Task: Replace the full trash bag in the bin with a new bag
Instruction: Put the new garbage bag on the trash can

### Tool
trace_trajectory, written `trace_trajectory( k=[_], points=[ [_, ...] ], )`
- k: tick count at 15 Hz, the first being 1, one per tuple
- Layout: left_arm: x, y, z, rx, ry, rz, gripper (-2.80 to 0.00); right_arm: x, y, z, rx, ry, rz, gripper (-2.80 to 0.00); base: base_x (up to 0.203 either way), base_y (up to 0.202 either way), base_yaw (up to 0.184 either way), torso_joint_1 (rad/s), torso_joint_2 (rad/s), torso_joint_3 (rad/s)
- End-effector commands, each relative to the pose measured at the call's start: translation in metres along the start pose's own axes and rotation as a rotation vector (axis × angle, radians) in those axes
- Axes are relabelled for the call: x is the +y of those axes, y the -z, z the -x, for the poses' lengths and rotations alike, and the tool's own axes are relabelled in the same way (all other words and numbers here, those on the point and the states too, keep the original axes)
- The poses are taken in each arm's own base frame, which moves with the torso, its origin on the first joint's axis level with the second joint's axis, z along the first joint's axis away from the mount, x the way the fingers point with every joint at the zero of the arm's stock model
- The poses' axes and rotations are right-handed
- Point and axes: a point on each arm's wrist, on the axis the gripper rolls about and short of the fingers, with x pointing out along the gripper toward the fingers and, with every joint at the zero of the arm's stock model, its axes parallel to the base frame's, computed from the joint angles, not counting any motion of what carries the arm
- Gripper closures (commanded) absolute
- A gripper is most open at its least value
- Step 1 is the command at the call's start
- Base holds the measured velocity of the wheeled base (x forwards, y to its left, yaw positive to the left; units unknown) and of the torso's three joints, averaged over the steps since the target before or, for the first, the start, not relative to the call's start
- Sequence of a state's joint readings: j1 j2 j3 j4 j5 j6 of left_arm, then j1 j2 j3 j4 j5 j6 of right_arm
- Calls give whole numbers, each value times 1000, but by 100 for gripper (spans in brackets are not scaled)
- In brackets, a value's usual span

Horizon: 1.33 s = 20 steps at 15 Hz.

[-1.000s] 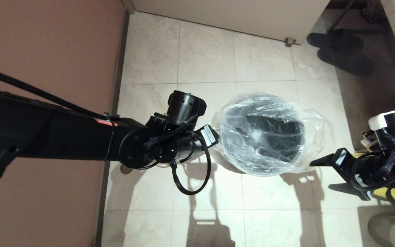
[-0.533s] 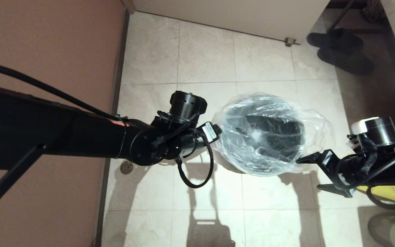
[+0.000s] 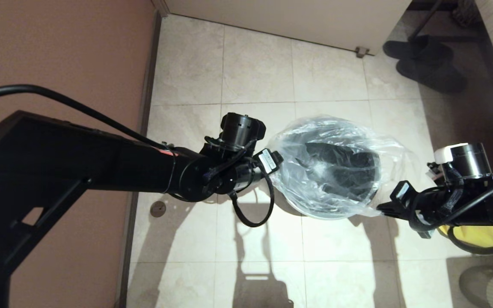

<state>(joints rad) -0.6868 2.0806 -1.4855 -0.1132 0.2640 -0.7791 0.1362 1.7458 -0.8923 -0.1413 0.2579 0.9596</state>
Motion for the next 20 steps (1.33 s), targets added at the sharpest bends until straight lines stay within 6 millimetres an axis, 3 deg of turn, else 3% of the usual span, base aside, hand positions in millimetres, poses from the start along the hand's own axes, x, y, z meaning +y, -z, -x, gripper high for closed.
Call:
trace_trajectory(
  k=[1, 9, 10, 20],
  points=[
    [1, 0, -1, -1, -4, 4, -280, 1, 0, 2, -2, -5, -4, 0, 0, 0, 0, 0, 0, 0],
    [-2, -5, 6, -17, 10, -16, -280, 3, 2, 10, -2, -10, 0, 0, 0, 0, 0, 0, 0, 0],
    [-2, -4, 4, -14, 6, -18, 0, 3, 2, 11, -4, -10, 0, 0, 0, 0, 0, 0, 0, 0],
    [-6, -13, 15, -38, 29, -22, 0, 5, 3, 15, -7, -19, 5, 0, 0, 0, 0, 0, 0, 0]
  ],
)
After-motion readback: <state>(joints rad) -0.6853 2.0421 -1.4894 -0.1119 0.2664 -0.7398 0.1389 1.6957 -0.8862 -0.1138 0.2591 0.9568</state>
